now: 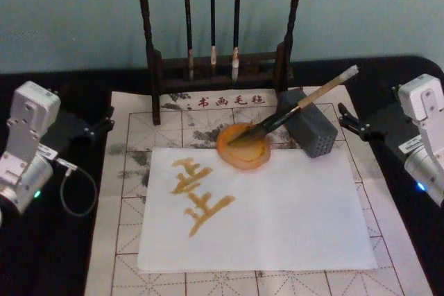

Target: Pick up the brush from the inkstone, write on the paper, then place the brush back to its original position.

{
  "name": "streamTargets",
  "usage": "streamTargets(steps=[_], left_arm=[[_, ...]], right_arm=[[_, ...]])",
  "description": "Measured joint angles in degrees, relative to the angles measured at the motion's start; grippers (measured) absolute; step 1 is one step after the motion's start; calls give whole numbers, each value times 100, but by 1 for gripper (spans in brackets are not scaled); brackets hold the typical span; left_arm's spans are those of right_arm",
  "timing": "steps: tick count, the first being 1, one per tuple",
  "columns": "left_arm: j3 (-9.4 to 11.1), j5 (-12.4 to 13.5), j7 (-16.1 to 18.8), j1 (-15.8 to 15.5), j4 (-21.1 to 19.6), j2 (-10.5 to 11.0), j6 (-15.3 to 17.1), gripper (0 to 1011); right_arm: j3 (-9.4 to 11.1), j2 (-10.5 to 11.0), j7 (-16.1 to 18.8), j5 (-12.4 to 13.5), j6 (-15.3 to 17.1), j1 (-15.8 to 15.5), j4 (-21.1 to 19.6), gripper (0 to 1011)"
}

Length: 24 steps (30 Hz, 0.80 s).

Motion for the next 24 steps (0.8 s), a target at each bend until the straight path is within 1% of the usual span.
streamTargets(steps=[24], left_arm=[[0,0,0,0,0,0,0,1001]], right_arm=[[0,0,0,0,0,0,0,1002]])
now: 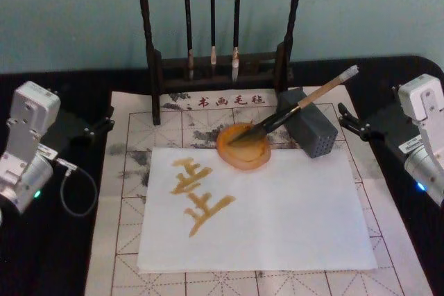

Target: Pick up the brush from the inkstone, write on the paper, then place the brush back to its original position.

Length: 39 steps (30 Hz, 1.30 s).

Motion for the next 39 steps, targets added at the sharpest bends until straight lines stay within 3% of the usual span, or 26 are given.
streamTargets(steps=[39], left_arm=[[0,0,0,0,0,0,0,1001]], right_arm=[[0,0,0,0,0,0,0,1002]])
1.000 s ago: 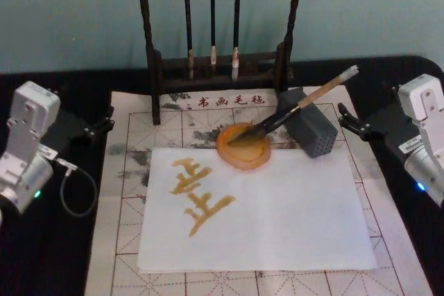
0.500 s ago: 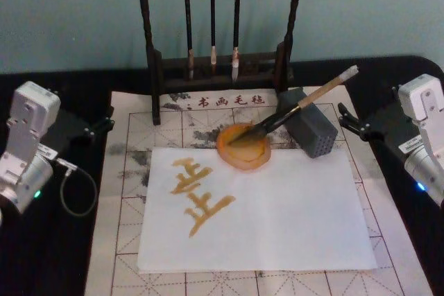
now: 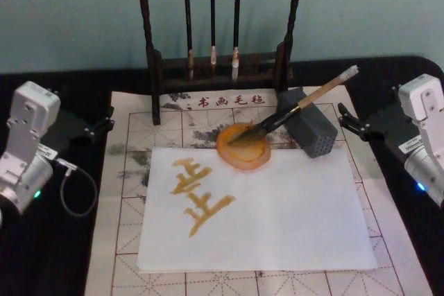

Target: Pick up the brush from the inkstone, write on the paper, then place the brush back to its original position.

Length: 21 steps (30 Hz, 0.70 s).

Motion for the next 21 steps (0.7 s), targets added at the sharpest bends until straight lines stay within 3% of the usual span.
streamTargets(steps=[21], left_arm=[[0,0,0,0,0,0,0,1001]], right_arm=[[0,0,0,0,0,0,0,1002]])
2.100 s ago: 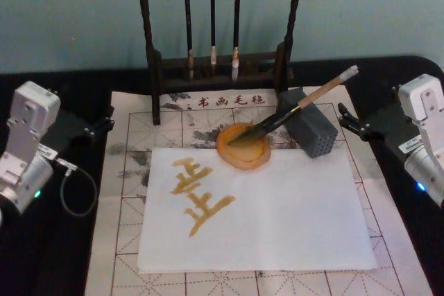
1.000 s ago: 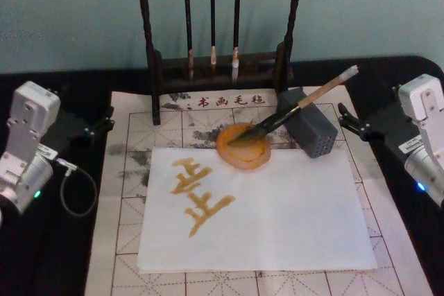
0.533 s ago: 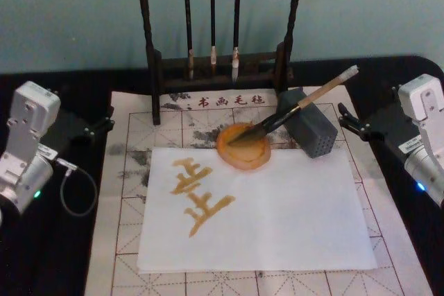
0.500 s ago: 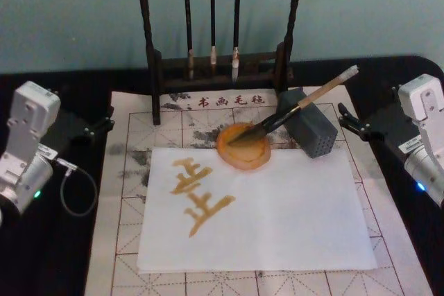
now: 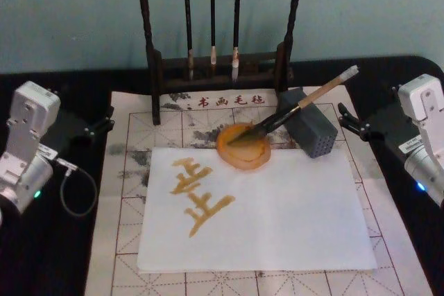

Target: Pick up the brush from the inkstone, write on the paper, then place the brush back to its original position.

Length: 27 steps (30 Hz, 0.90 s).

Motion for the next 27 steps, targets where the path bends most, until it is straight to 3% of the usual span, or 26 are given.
streamTargets(steps=[6,15,19,27], left_arm=[[0,0,0,0,0,0,0,1001],[0,0,0,0,0,0,0,1001],[0,0,0,0,0,0,0,1001],[0,0,0,0,0,0,0,1001]], right_arm=[[75,-22,60,16,9,-61,-33,1002],[317,-64,350,333,197,-273,-235,1002],[451,-97,553,624,372,-358,-333,1002],[887,-315,1082,1626,897,-556,-512,1002]])
